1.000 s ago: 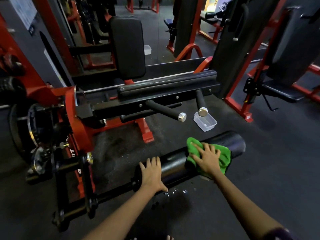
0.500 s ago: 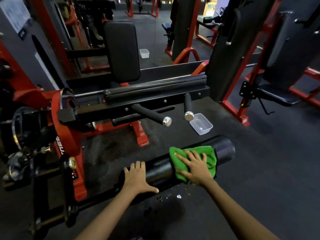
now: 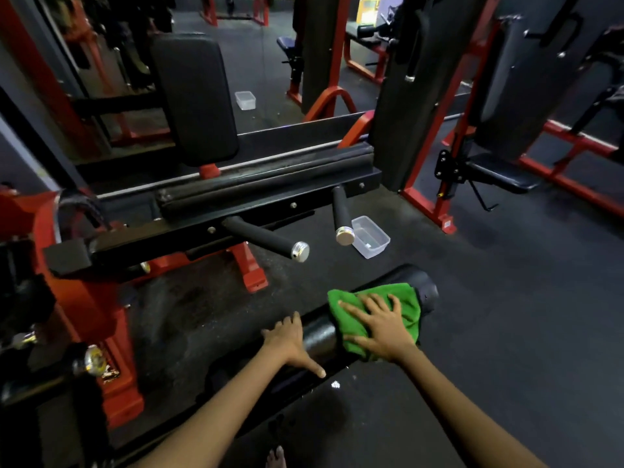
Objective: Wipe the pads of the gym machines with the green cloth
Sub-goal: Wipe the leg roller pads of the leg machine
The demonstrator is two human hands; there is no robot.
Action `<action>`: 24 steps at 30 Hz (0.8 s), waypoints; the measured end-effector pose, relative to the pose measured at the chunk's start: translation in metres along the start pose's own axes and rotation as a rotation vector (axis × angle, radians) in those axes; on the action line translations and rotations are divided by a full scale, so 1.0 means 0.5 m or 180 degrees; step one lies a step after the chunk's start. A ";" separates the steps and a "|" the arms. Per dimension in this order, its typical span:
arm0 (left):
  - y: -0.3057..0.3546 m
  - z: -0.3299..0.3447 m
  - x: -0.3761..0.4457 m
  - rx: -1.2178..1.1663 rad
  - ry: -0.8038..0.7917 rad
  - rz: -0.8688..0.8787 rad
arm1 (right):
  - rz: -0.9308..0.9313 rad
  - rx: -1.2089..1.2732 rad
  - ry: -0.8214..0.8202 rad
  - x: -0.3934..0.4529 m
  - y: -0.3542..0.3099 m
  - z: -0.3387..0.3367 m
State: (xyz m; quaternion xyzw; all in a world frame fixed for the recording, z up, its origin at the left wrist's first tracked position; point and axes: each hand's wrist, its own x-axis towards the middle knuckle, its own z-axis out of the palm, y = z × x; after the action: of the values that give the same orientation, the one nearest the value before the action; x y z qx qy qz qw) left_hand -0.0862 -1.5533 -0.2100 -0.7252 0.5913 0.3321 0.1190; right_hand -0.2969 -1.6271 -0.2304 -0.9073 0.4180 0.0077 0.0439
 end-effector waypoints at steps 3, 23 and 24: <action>-0.007 0.011 0.006 -0.0153 0.0170 0.0050 | 0.1217 0.0334 0.0029 0.059 0.013 -0.019; 0.059 0.088 -0.057 0.0758 0.1016 -0.0365 | 0.0814 0.0092 -0.0158 0.102 -0.103 -0.017; 0.064 0.096 -0.060 0.0799 0.1050 -0.0378 | 0.0569 0.0102 -0.0086 0.085 -0.118 -0.007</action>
State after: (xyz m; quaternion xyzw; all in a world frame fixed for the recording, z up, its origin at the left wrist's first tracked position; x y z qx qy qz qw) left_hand -0.1351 -1.5118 -0.2204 -0.7828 0.5957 0.1250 0.1293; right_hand -0.2245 -1.6213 -0.2249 -0.8654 0.4968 0.0170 0.0632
